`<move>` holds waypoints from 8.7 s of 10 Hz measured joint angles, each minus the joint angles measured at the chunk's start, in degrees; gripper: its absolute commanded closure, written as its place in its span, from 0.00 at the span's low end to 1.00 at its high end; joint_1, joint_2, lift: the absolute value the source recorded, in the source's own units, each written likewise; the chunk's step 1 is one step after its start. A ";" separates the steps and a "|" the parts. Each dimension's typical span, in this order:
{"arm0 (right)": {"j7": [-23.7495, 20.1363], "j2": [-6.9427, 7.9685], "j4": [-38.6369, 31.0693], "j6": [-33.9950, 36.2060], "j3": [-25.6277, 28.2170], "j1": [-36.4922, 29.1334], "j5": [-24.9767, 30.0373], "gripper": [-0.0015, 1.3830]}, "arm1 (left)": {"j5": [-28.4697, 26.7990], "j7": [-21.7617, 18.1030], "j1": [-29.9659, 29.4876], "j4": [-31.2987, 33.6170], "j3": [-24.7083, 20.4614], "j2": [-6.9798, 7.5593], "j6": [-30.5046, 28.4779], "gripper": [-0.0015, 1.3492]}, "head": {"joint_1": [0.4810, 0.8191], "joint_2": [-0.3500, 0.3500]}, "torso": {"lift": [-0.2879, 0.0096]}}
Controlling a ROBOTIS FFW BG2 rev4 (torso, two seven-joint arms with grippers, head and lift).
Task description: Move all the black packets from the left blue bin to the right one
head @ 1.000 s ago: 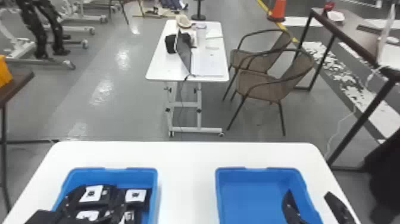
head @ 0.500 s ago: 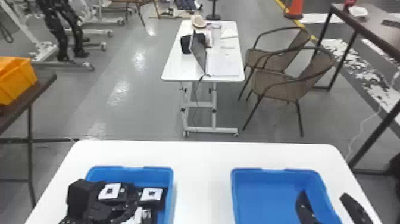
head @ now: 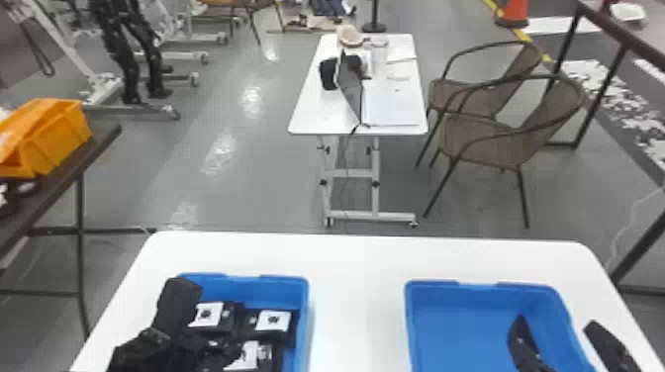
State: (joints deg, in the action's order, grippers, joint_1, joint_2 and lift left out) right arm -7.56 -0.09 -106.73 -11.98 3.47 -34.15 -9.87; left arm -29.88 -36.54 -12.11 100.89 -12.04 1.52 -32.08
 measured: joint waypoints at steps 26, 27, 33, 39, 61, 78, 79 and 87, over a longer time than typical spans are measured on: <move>-0.35 0.00 1.79 0.20 -1.72 1.08 -2.49 0.08 | -9.32 -8.69 13.17 -23.19 1.68 0.44 9.48 0.06 | 0.63 0.57 | 0.97; -0.39 0.00 1.83 0.20 -1.72 1.09 -2.54 0.08 | -10.76 -8.79 13.69 -23.17 1.98 0.61 8.38 0.06 | 0.63 0.58 | 0.97; -1.40 0.00 2.53 0.20 -1.73 1.83 -3.46 0.08 | -11.65 -7.56 19.09 -32.45 2.97 2.62 10.54 0.12 | 0.63 0.61 | 0.97; -1.94 0.00 3.13 0.20 -1.72 2.25 -3.82 0.08 | -10.93 -7.81 22.84 -38.84 5.34 3.30 11.91 0.63 | 0.63 0.58 | 0.97; -13.21 0.00 8.58 3.10 -3.71 17.66 -8.27 0.08 | -6.02 4.06 29.75 -24.01 34.50 2.86 28.41 0.86 | 0.63 0.26 | 0.97; -13.01 -0.18 13.18 3.30 -4.14 21.69 -14.47 0.08 | 5.96 5.25 26.84 -19.88 35.00 4.09 33.41 0.86 | 0.63 0.21 | 0.97; -13.21 -0.18 13.75 3.32 -4.51 22.24 -15.16 0.08 | 7.44 5.17 26.93 -19.97 35.58 3.95 33.45 0.86 | 0.63 0.20 | 0.97; -14.41 -0.13 15.09 4.58 -5.47 25.15 -17.10 0.84 | 11.21 4.02 28.47 -22.26 38.75 3.89 33.16 0.86 | 0.63 0.18 | 0.97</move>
State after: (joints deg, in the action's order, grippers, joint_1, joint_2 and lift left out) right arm -21.97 -0.21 -91.64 -7.40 -1.99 -9.00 -26.97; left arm -18.66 -32.52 16.36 78.63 26.72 5.41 1.09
